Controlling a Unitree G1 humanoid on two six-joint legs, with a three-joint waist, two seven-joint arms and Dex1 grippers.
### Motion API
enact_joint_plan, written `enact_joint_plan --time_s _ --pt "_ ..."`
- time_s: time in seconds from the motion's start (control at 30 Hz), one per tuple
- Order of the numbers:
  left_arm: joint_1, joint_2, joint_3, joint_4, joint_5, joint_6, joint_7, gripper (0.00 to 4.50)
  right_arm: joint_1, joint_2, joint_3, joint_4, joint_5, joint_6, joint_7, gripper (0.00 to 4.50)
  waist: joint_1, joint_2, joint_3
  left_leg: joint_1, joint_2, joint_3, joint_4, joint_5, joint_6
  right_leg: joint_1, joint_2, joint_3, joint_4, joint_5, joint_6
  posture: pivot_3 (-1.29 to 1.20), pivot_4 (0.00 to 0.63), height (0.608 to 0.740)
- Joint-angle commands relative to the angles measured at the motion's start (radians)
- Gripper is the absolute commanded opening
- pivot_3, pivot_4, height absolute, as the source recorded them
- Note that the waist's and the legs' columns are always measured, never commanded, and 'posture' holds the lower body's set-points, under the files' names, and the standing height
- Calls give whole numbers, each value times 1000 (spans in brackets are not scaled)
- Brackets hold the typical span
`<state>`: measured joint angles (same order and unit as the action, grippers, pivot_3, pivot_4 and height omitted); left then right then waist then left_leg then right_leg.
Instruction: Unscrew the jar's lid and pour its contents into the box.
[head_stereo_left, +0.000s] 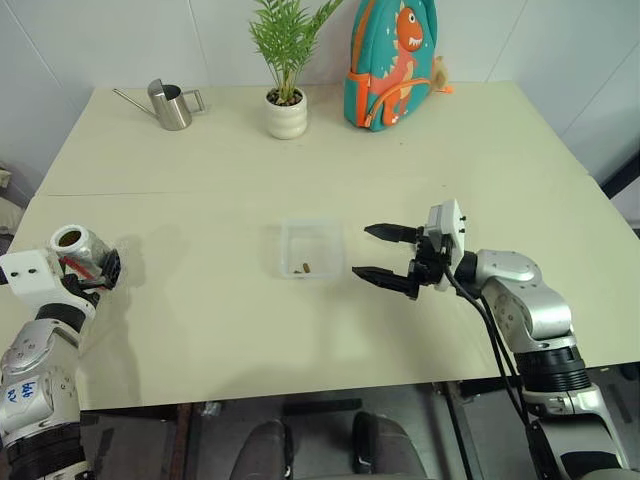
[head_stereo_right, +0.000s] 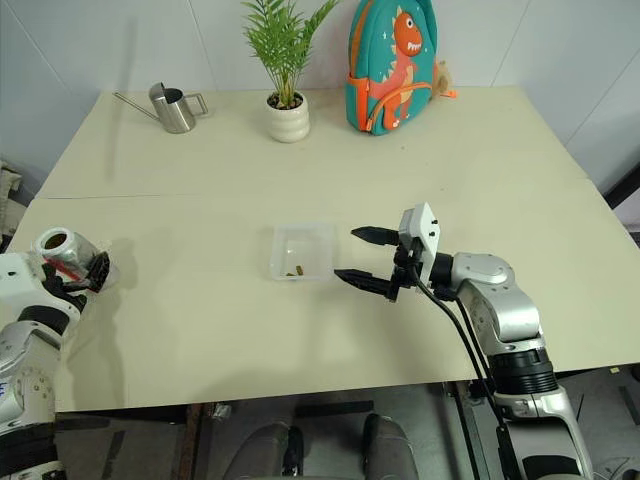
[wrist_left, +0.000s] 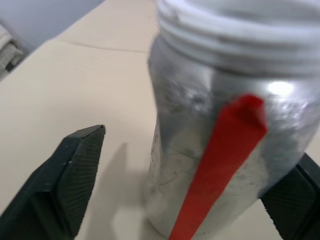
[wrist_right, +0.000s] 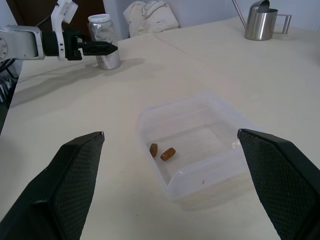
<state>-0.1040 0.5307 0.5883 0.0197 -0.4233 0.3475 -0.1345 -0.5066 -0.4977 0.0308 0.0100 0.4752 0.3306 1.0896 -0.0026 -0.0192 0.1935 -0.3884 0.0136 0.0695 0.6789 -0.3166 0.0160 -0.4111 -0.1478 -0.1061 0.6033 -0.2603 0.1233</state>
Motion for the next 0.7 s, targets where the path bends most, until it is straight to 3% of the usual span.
enact_joint_plan --time_s 0.03,0.4,0.7 --pt "32 8 43 -63 1 -11 1 4468 2 5 -9 -30 20 -2 6 4500 0 0 0 0 0 0 0 0 0 0 0 0 0 0 0 0 150 740" --pt "218 8 60 -228 -23 4 -113 4468 -1 27 -7 -29 20 -4 7 4500 -2 0 0 0 1 1 -6 -1 -1 -1 0 0 -5 0 0 0 150 740" --pt "540 41 101 -450 16 23 -238 4468 -42 -15 -22 24 11 -12 65 4500 -2 0 0 0 2 2 -13 -2 -2 -2 0 0 -11 -1 -2 0 150 740"
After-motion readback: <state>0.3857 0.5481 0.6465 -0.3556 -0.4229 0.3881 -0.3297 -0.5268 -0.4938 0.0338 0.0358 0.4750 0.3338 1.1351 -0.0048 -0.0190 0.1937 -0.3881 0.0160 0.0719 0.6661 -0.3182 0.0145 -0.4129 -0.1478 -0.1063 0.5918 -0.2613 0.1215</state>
